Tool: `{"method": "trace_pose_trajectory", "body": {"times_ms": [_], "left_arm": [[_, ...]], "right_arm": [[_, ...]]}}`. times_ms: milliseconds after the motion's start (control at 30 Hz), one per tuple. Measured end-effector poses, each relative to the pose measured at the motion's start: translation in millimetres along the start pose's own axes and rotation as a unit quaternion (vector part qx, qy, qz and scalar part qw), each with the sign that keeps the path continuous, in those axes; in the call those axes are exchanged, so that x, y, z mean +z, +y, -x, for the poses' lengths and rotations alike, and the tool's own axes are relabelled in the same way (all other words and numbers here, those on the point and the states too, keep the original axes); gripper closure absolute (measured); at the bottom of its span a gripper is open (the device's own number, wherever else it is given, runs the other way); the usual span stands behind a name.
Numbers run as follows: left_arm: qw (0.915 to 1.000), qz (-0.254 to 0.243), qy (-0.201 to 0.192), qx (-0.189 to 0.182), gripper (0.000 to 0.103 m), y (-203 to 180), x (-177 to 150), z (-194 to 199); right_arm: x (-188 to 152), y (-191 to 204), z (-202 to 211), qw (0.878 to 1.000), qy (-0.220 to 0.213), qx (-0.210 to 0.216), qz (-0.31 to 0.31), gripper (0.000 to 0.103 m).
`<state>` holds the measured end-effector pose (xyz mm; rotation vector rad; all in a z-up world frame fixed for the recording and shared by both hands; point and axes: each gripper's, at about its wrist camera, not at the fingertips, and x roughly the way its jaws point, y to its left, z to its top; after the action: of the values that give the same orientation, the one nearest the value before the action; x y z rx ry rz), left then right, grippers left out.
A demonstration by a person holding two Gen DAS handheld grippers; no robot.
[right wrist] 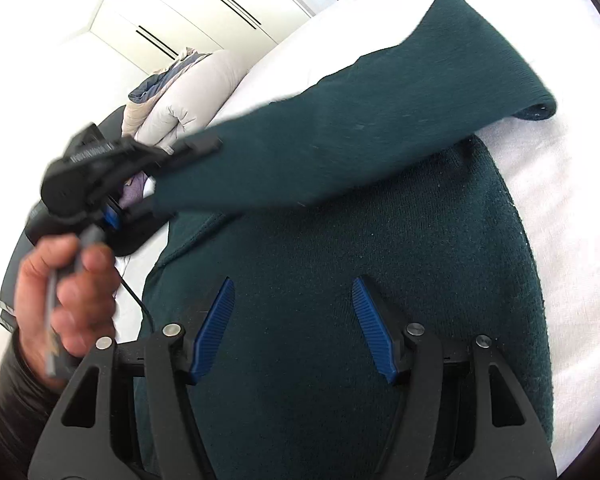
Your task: Fold small clothes
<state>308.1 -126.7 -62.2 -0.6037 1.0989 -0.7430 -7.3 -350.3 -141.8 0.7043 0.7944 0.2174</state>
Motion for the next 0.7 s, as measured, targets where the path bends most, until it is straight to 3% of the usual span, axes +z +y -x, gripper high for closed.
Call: {"method": "trace_pose_trajectory", "body": {"times_ms": [167,300,500,700], "left_arm": [[0.998,-0.024,-0.056,0.018,0.096,7.7,36.1,50.8],[0.9951,0.007,-0.083,0.054,0.096,54.9,51.9,78.1],[0.9891,0.072,-0.085,0.097,0.096,135.8,51.6,86.9],[0.988,0.081,-0.069,0.112,0.096,159.1,33.1,72.0]], "right_arm": [[6.6,-4.0,8.0,1.0,-0.002,0.003,0.0,0.043],[3.1,-9.8,19.2,1.0,-0.004,0.0,0.003,0.042],[5.3,-14.1,32.7,1.0,-0.008,-0.001,0.005,0.042],[10.4,-25.0,38.8,1.0,-0.007,0.0,-0.009,0.043]]}}
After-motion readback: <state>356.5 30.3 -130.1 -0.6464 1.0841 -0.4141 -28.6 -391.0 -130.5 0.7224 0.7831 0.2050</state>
